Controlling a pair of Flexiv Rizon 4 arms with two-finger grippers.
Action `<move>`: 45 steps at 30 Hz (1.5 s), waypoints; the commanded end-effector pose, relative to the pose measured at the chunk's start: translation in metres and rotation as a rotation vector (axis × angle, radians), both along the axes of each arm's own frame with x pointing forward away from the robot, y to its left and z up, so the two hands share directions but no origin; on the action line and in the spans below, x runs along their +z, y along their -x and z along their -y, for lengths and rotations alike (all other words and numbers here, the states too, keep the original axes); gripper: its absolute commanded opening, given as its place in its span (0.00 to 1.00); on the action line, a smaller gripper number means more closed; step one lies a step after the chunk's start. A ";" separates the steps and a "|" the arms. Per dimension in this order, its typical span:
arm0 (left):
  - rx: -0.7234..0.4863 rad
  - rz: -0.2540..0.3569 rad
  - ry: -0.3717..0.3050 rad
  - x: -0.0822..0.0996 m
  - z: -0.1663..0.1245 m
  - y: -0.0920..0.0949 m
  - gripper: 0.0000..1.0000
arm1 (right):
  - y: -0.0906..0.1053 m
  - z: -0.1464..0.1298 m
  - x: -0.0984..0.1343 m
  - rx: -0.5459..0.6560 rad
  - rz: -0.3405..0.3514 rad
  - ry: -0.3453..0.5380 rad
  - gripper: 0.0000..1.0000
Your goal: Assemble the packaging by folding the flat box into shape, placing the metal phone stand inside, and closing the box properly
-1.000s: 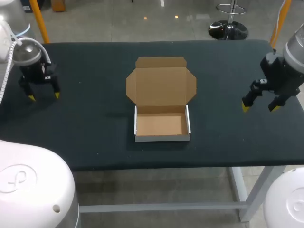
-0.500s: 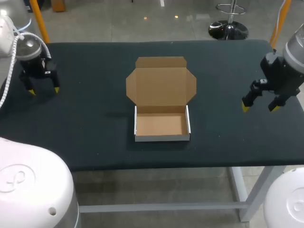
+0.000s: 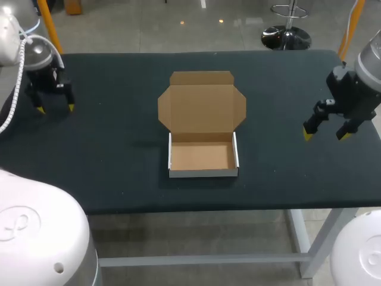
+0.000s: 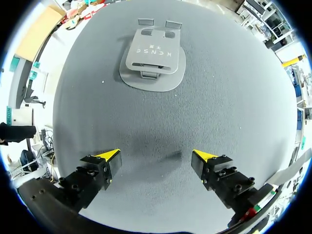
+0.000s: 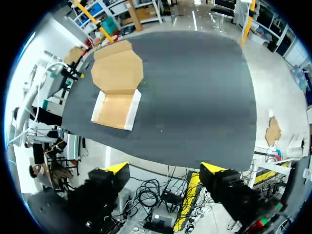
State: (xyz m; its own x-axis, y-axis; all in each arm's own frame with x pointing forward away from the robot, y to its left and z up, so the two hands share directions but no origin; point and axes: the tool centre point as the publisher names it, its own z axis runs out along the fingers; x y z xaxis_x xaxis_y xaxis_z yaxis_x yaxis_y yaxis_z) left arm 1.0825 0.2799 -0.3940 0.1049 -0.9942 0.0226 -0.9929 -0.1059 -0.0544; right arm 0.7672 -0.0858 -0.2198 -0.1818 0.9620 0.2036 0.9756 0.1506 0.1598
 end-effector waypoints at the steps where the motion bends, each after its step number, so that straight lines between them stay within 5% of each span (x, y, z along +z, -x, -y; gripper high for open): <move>1: -0.001 -0.025 0.002 -0.001 -0.002 -0.012 1.00 | 0.001 0.000 0.003 0.001 -0.004 0.001 1.00; 45: -0.026 -0.023 -0.014 -0.003 -0.012 -0.072 1.00 | 0.001 0.000 0.003 0.001 -0.004 0.001 1.00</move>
